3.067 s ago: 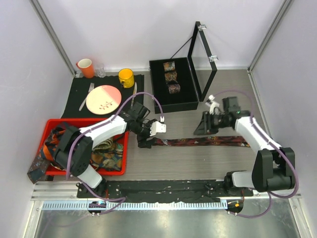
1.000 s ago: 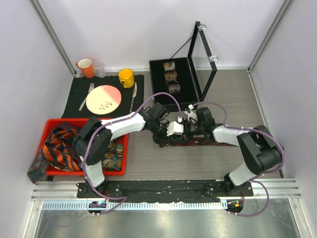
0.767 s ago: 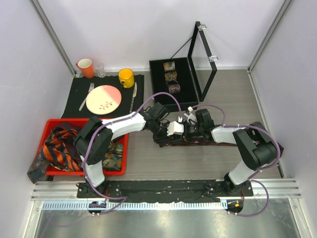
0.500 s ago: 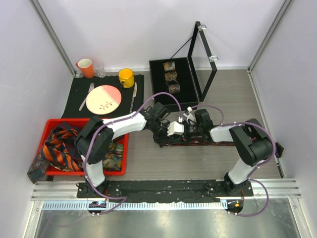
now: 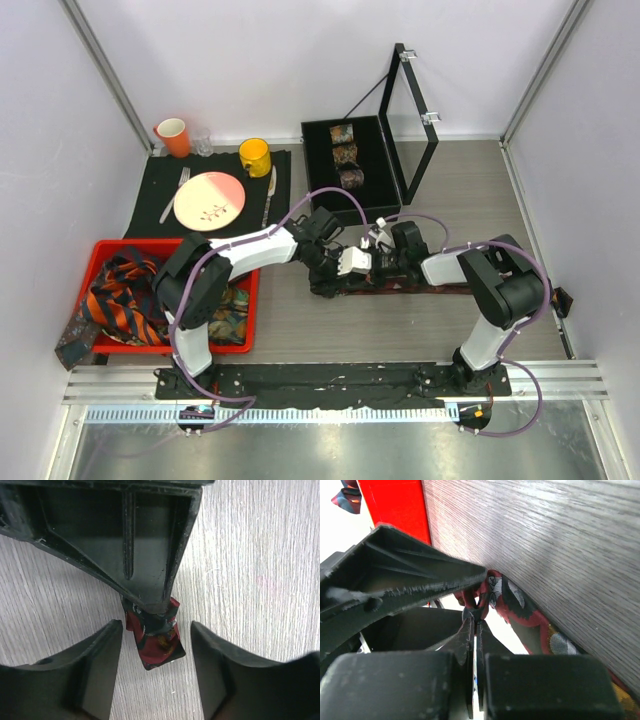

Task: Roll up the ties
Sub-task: Flatten out the tie at the center of the board.

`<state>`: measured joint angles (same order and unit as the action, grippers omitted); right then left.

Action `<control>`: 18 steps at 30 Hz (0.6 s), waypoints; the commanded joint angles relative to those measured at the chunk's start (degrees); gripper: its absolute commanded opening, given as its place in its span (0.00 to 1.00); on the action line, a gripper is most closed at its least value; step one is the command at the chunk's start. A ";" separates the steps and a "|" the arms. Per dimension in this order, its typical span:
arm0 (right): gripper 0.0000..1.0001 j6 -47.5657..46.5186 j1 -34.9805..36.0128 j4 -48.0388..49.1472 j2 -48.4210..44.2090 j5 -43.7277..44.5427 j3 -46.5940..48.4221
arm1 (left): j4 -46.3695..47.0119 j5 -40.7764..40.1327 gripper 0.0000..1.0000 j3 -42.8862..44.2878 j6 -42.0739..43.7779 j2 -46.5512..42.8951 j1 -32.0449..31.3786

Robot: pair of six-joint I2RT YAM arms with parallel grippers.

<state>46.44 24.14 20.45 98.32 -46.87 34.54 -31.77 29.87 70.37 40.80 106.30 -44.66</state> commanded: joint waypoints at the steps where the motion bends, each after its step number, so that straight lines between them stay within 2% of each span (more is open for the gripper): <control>1: 0.01 -2.22 -0.23 -0.76 0.11 -0.15 2.37 | 1.00 -0.51 0.64 -1.01 1.91 -3.29 0.10; 4: 0.01 -2.58 -0.23 -1.37 -0.24 -0.50 2.72 | 3.46 -1.39 0.78 -2.16 1.75 -4.08 0.02; 7: 0.01 -1.97 -0.23 -0.85 -0.33 -0.76 2.72 | 4.52 -2.88 0.85 -1.29 1.30 -2.86 -0.33; 13: 0.01 -0.47 -0.23 1.35 -0.94 -1.55 1.93 | 4.61 -4.90 0.88 0.38 1.48 0.13 -1.48; 18: 0.01 1.90 -0.23 3.89 -1.82 -2.08 1.23 | 4.70 -4.03 0.84 -0.23 2.09 0.66 -2.27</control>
<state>46.37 24.14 20.01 98.30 -47.66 35.57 -28.82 25.41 69.10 41.60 106.24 -46.17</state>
